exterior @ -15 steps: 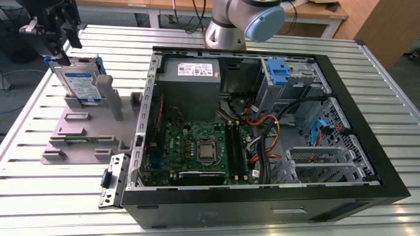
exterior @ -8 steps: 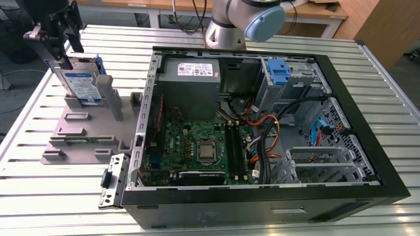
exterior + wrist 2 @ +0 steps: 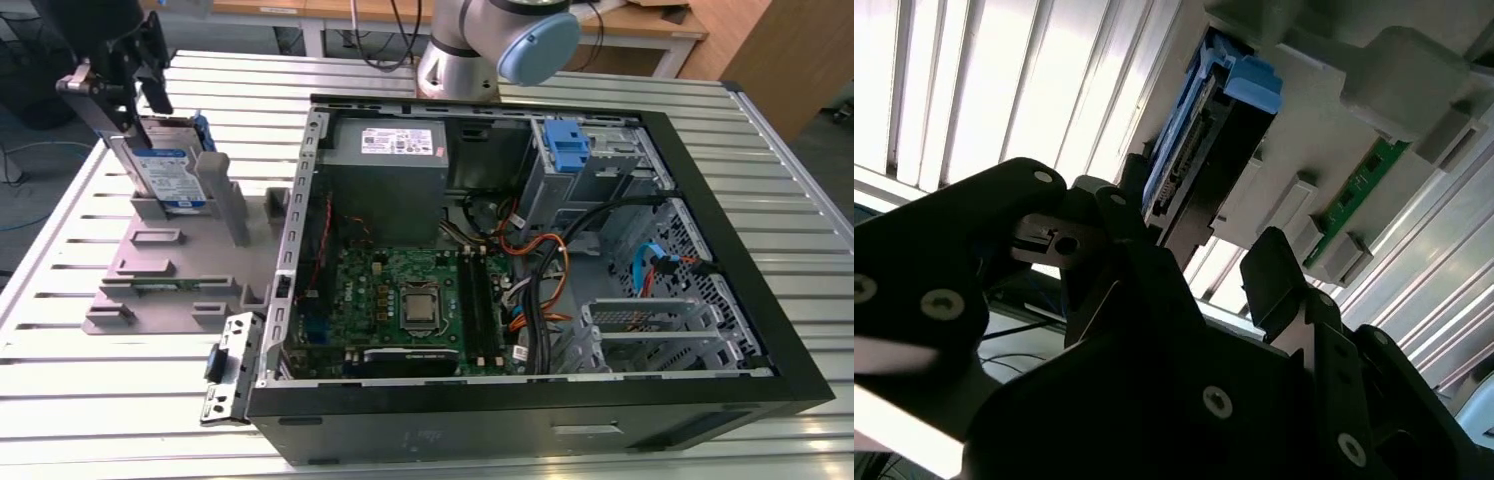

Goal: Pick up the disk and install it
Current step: 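Pick up the disk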

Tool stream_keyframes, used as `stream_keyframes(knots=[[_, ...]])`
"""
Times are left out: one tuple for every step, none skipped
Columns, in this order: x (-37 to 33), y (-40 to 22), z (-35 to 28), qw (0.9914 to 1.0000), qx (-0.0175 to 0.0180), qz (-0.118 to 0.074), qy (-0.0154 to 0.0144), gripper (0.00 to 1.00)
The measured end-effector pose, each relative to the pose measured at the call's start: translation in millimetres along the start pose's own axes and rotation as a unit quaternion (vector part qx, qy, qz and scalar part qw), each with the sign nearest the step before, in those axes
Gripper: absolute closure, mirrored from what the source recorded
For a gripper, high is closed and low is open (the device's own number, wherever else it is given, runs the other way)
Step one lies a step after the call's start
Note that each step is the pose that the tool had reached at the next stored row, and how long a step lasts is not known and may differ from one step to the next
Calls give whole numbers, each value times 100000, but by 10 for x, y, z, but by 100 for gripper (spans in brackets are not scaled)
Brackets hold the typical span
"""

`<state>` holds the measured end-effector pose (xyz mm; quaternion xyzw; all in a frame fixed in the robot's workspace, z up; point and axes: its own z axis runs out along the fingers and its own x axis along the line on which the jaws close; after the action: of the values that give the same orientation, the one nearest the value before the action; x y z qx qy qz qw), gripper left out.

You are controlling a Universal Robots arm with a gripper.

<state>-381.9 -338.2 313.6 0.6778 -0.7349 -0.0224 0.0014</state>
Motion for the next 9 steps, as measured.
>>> stream_keyframes(knots=[[0,1,7,100000,5,-288,6,35],[1,1,14,99998,3,-681,19,35],[1,2,20,99993,-12,-1160,37,35],[1,1,26,99985,-30,-1753,58,35],[1,1,32,99972,-47,-2381,80,35],[1,1,38,99955,-64,-2982,102,35],[1,1,45,99937,-82,-3560,122,35],[1,1,52,99916,-96,-4104,143,35],[2,0,59,99894,-108,-4592,159,35]])
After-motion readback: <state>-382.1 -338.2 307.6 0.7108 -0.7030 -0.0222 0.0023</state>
